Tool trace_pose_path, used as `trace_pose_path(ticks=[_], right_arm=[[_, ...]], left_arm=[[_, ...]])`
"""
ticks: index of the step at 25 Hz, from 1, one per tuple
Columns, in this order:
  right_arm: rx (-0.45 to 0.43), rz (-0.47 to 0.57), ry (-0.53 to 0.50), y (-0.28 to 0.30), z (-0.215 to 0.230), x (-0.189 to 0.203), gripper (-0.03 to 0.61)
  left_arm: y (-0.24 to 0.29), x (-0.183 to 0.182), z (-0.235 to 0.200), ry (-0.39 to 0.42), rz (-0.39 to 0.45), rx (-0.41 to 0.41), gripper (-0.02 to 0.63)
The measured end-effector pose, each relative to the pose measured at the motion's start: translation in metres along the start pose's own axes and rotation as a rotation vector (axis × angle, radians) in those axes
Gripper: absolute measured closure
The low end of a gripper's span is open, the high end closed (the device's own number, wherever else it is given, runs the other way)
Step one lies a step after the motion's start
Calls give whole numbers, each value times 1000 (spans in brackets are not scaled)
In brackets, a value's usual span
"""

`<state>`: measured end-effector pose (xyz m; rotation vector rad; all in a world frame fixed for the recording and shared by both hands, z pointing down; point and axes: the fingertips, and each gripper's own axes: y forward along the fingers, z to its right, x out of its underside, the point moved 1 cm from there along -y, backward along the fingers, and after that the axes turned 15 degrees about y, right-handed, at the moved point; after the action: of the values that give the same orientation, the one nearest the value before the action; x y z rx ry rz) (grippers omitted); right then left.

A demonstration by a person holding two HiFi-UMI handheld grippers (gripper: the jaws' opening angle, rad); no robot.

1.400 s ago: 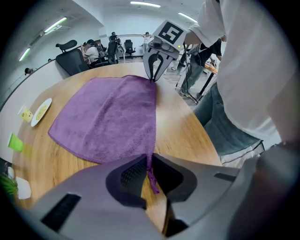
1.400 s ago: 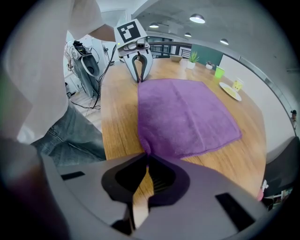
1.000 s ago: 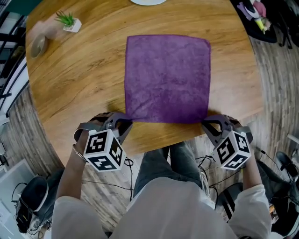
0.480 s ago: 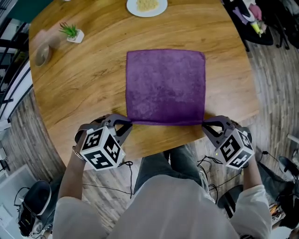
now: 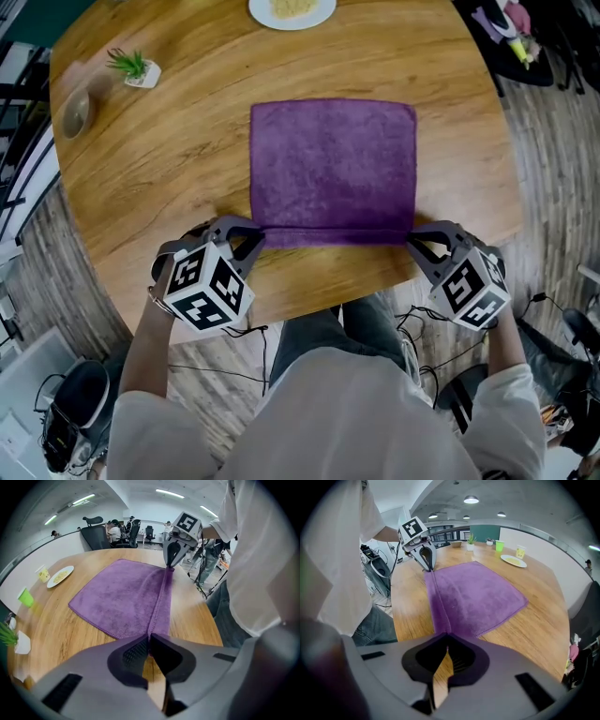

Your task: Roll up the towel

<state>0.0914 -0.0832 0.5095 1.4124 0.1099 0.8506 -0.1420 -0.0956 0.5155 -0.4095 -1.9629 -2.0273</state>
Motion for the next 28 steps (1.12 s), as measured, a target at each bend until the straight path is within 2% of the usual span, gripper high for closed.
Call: trace_pose_path(ticks=[2, 5, 8, 10, 14, 18, 28], right_arm=[[14, 2, 9, 3, 3, 2, 563], [33, 16, 22, 2, 6, 1, 513], [48, 52, 19, -8, 6, -4, 506], [61, 65, 4, -17, 4, -7, 497], [78, 39, -61, -23, -12, -5, 497], [67, -8, -109, -8, -28, 6, 497], [105, -47, -158, 9, -22, 16, 508]], left_arm=[[2, 1, -3, -4, 6, -16, 585], [1, 4, -6, -27, 19, -28, 524], [-8, 9, -8, -36, 9, -71, 486], [-18, 7, -7, -32, 8, -101, 483], [-24, -5, 10, 27, 2, -106, 486], [-11, -4, 27, 111, -61, -72, 512], [8, 1, 31, 231, -140, -54, 537]])
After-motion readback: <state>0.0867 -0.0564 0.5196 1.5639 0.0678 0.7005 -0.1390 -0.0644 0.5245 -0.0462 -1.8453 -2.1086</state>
